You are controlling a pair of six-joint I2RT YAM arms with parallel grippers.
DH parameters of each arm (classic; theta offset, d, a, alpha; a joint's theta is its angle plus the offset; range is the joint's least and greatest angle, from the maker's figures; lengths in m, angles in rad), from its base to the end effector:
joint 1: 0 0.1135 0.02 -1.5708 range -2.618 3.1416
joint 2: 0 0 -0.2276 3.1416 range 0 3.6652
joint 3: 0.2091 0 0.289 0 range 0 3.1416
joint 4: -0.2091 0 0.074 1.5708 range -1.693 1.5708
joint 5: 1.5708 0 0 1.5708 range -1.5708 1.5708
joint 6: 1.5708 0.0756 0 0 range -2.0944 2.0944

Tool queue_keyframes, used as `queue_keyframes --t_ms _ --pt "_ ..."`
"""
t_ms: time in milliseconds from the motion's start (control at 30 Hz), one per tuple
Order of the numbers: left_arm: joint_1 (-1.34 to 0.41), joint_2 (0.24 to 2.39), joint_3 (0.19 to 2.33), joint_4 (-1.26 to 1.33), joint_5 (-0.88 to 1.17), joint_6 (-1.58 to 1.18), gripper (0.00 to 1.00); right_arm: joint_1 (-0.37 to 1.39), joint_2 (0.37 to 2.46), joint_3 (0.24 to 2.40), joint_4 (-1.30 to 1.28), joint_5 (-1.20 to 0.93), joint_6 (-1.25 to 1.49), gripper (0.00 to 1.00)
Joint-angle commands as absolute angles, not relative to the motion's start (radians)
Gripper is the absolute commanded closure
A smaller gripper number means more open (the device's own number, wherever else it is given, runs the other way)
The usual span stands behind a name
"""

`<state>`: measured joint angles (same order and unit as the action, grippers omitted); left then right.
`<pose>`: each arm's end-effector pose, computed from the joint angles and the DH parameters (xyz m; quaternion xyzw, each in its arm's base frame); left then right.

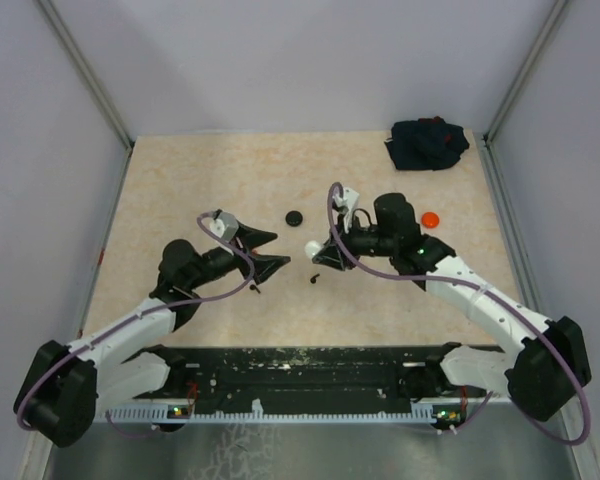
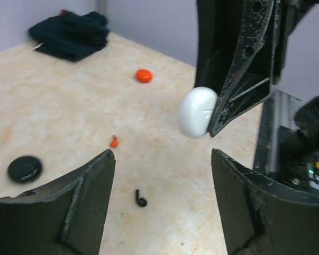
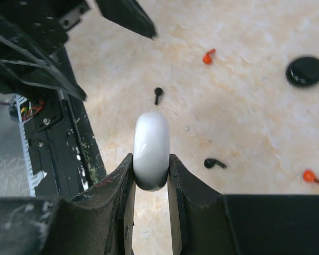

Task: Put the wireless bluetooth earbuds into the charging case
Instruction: Place the charging case at the center of the board.

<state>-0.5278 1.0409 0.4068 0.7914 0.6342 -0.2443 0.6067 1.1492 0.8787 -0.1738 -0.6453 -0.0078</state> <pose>0.2379 -0.1905 0.2119 0.3219 0.5773 -0.4596 0.5931 0.2507 0.2293 0.2457 -0.4039 0.7131 0.4055 0.4048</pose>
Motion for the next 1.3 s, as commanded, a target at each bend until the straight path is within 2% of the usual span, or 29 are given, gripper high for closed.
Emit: queue_keyframes --t_ms 0,67,433,767,1033,1100,1267 --pt "-0.529 0.974 0.350 0.708 0.367 -0.196 0.18 0.517 1.149 0.812 -0.101 -0.568 0.182 1.00" --pt "-0.528 0.956 0.338 0.675 0.293 -0.188 0.14 0.460 1.156 0.779 -0.093 -0.559 0.239 1.00" --pt "-0.528 0.961 0.307 0.552 -0.039 -0.139 0.01 0.154 1.255 0.640 0.026 -0.483 0.447 1.00" --pt "-0.528 0.993 0.293 0.557 -0.101 -0.123 0.00 -0.021 1.448 0.635 0.051 -0.434 0.504 1.00" --pt "-0.528 1.022 0.321 0.504 -0.115 -0.138 0.00 -0.060 1.579 0.658 0.040 -0.408 0.528 0.99" --pt "-0.528 1.025 0.322 0.501 -0.112 -0.140 0.00 -0.070 1.583 0.654 0.026 -0.390 0.534 0.93" --pt "-0.529 1.022 0.326 0.491 -0.103 -0.144 0.00 -0.074 1.543 0.631 -0.001 -0.357 0.534 0.70"
